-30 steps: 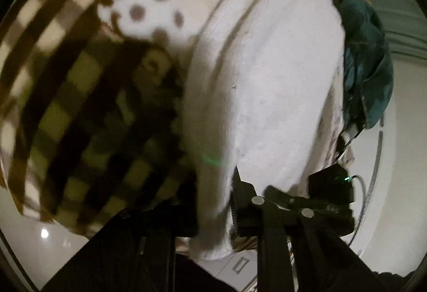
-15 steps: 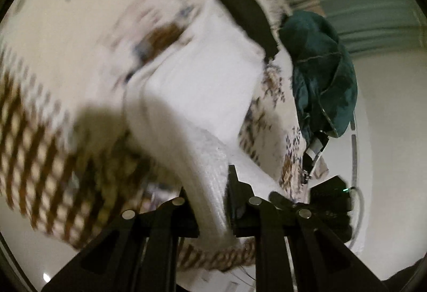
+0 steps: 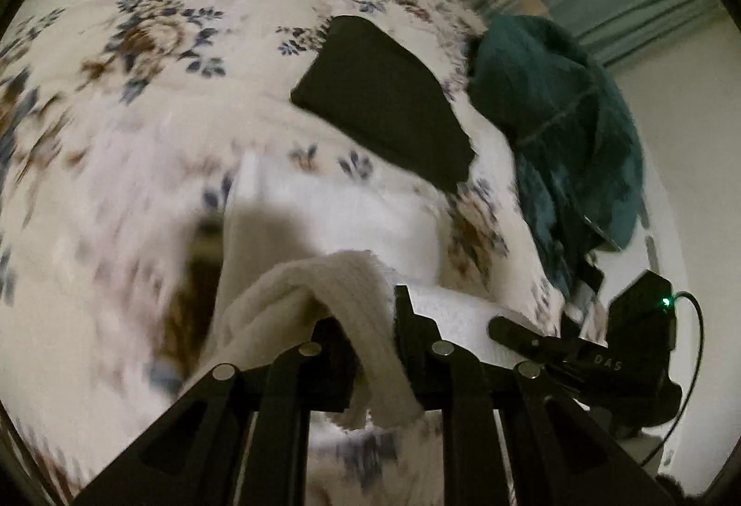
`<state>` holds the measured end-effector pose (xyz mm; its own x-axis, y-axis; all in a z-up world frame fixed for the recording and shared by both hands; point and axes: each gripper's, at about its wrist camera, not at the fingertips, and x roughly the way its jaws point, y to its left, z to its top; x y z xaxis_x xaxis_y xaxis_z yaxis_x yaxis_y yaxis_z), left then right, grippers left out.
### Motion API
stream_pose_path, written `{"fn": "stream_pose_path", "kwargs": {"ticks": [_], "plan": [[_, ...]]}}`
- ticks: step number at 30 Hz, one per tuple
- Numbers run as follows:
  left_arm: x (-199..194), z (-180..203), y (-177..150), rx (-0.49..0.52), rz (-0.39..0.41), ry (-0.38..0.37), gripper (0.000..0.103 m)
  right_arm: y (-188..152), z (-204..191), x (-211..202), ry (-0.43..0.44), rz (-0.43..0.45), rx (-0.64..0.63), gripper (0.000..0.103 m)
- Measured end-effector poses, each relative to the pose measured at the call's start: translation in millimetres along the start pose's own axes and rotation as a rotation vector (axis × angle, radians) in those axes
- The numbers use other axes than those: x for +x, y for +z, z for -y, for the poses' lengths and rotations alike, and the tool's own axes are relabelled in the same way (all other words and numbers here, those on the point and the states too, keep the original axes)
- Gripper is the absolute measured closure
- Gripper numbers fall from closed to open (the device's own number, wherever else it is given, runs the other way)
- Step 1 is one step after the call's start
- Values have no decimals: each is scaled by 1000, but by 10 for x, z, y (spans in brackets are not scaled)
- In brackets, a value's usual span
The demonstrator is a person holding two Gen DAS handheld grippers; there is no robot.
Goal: Fold small clothes
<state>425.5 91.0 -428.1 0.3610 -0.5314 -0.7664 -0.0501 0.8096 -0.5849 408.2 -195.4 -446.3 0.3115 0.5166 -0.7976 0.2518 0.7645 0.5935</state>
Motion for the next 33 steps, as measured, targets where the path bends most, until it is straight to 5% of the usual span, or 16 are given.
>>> {"fn": "stream_pose_path", "kwargs": {"ticks": [2,4,6,8,11,14,17,19,20,22,23,26,29,33], "plan": [[305,-123,344,-68,-23,-43,83,329,61,285,-5,-19,30,90],[557,-251,647,-121,-58,-57,66,631,148,537,-9,-46,74,84],[583,-333,826,-162,-47,-95,35,824,245,708,19,-109,122,73],[497,-412,930,-180,-12,-144,34,905,343,640,100,-87,160,61],[458,-390,939,-96,-16,-95,33,877,442,345,186,-11,158,40],[732,-315,895,45,-108,23,33,842,555,159,66,51,111,34],[1162,-281,856,134,-218,130,34,889,631,384,-55,-21,59,33],[1319,-221,811,193,-219,129,57,908,651,646,-96,-98,39,33],[1331,-185,786,214,-207,129,96,911,624,760,-93,-121,17,34],[1232,-162,765,214,-157,120,96,903,544,852,-95,-118,-14,67],[1081,-175,752,202,-101,112,96,892,499,840,-117,-109,-23,95],[765,-309,779,155,-27,111,96,932,317,631,-105,-20,-58,96],[795,-536,908,105,-35,137,96,1067,237,588,-126,22,-56,99],[1191,-940,1100,-21,-174,114,95,1365,361,873,-200,-28,-2,99]]}}
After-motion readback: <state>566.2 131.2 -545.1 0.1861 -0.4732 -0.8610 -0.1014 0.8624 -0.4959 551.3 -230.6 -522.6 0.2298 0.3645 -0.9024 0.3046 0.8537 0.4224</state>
